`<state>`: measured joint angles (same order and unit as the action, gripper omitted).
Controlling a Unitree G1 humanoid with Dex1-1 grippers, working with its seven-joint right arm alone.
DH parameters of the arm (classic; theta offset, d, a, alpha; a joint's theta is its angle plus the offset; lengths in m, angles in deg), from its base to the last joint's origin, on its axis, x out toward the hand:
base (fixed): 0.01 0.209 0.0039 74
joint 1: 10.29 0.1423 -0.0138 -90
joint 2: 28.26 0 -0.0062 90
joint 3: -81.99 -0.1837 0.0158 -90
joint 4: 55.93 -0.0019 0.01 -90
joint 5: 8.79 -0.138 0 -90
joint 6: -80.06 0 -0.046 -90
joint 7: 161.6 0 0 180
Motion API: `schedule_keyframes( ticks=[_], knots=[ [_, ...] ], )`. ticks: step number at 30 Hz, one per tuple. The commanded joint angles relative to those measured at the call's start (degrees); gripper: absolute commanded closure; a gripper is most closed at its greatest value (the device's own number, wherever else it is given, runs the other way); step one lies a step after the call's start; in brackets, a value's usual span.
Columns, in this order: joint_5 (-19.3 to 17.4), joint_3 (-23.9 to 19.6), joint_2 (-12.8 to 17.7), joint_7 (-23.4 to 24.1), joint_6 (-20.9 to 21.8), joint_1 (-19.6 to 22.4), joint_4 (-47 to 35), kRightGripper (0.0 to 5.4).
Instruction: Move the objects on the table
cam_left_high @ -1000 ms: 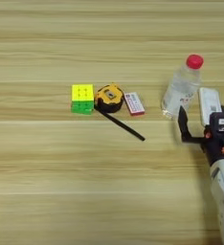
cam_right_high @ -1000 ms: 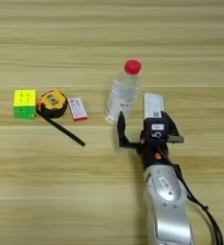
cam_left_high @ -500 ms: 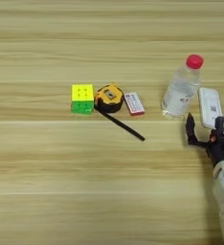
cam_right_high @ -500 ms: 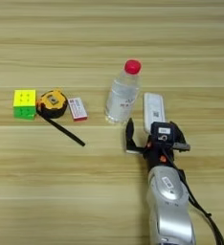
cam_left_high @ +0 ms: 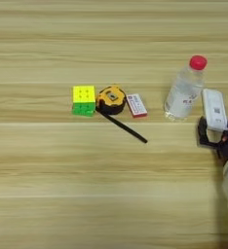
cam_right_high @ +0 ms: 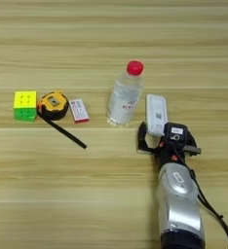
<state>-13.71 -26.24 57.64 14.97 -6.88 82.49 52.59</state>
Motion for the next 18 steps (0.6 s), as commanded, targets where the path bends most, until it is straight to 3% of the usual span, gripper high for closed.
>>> schedule_keyframes(
  ticks=[1,18],
  knots=[
    [-1.82,-1.15,2.87,-1.3,1.27,4.4,1.35,0.02],
    [-2.84,-0.01,6.01,-6.0,3.24,11.57,13.93,0.02]
  ],
)
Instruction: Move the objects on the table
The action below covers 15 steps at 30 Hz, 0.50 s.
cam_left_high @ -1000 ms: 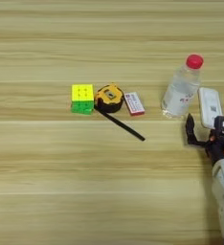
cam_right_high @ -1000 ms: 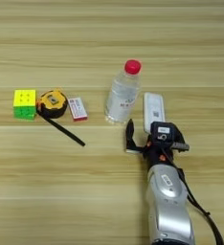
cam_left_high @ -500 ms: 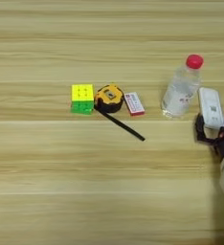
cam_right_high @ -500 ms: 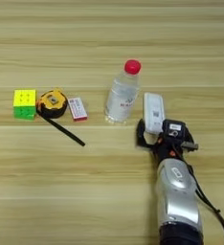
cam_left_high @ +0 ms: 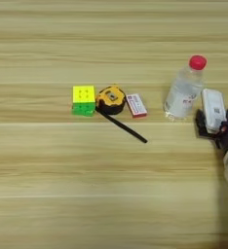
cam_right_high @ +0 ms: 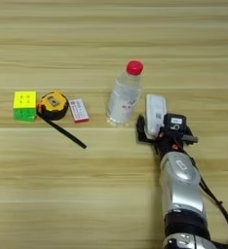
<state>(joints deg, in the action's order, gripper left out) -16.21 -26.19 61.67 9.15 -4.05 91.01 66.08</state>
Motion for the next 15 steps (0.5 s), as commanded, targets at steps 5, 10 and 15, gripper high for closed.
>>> schedule_keyframes(
  ticks=[5,10,15],
  knots=[
    [-0.55,0.27,2.23,-0.7,1.1,3.61,1.74,0.12],
    [-0.65,0.34,2.35,-0.83,1.29,3.18,1.41,0.72],
    [-0.6,0.61,2.09,-0.75,1.32,2.83,0.63,1.4]
  ],
)
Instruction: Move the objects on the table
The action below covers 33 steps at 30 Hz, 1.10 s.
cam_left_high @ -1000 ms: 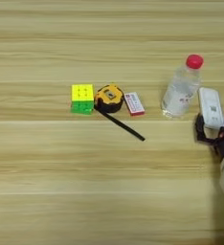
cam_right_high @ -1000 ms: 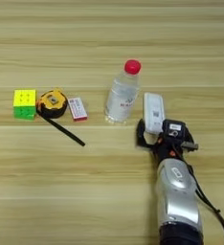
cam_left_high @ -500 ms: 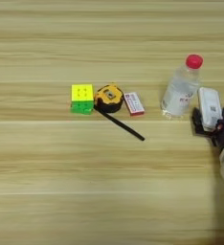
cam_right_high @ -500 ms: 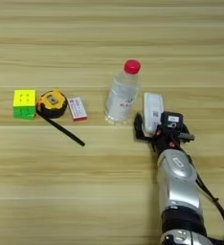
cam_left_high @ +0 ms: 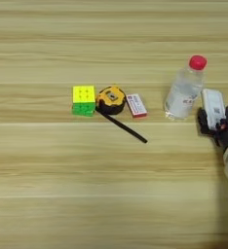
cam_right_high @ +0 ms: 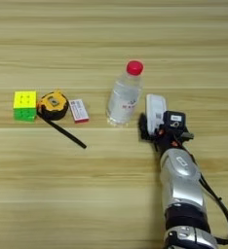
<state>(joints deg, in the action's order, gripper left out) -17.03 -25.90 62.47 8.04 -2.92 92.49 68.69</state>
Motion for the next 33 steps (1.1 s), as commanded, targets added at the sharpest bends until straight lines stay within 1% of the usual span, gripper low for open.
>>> schedule_keyframes(
  ticks=[1,7,9,10,11,14,17,23,25,33],
  knots=[
    [0.21,0.36,1.24,0.39,0.2,1.26,-2.18,1.51],
    [0.12,0.6,0.77,0.73,-0.01,0.25,-3.84,2.08],
    [-0.07,0.71,0.19,0.99,-0.43,-1.09,-5.99,2.31],
    [-0.15,0.81,-0.16,1.09,-0.71,-1.92,-7.3,2.31],
    [-0.18,0.97,-0.54,1.18,-1.0,-2.82,-8.71,2.49],
    [-0.2,1.23,-0.99,1.46,-1.98,-4.12,-11.11,2.51],
    [-0.46,2.13,-2.61,1.76,-3.94,-8.25,-17.59,2.51],
    [0.25,3.29,-4.24,2.47,-6.87,-13.76,-25.61,2.51],
    [0.24,3.5,-4.41,2.58,-7.65,-14.55,-27.01,2.51],
    [1.09,5.46,-5.12,2.39,-11.8,-23.46,-38.74,2.51]
  ],
)
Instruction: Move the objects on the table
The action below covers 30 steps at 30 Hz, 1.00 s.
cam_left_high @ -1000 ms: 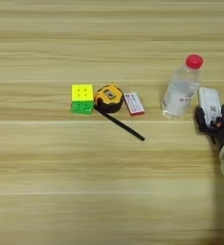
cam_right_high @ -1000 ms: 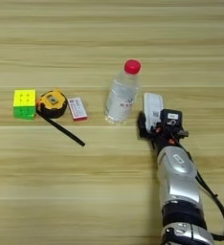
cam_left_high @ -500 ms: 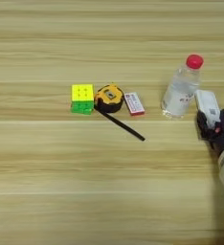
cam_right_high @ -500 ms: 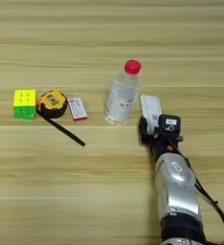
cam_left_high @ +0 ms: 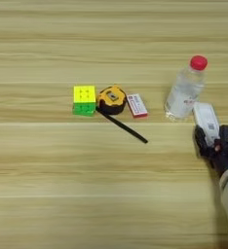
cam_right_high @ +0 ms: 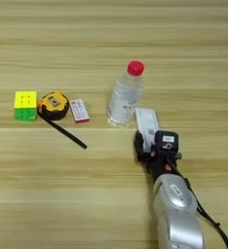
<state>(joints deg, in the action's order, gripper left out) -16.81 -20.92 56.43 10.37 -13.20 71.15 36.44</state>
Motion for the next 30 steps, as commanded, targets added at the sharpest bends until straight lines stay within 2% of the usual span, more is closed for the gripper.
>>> schedule_keyframes(
  ticks=[1,12,19,30],
  knots=[
    [0.92,0.7,0.86,0.02,-2.02,-2.96,-7.72,2.51],
    [0.9,4.6,-0.97,-0.87,-6.58,-10.26,-17.49,2.51],
    [2.06,9.85,-2.26,-2.26,-6.15,-12.66,-20.02,2.51],
    [2.64,13.96,-2.73,-3.19,-6.5,-14.77,-23.97,2.51]
  ],
)
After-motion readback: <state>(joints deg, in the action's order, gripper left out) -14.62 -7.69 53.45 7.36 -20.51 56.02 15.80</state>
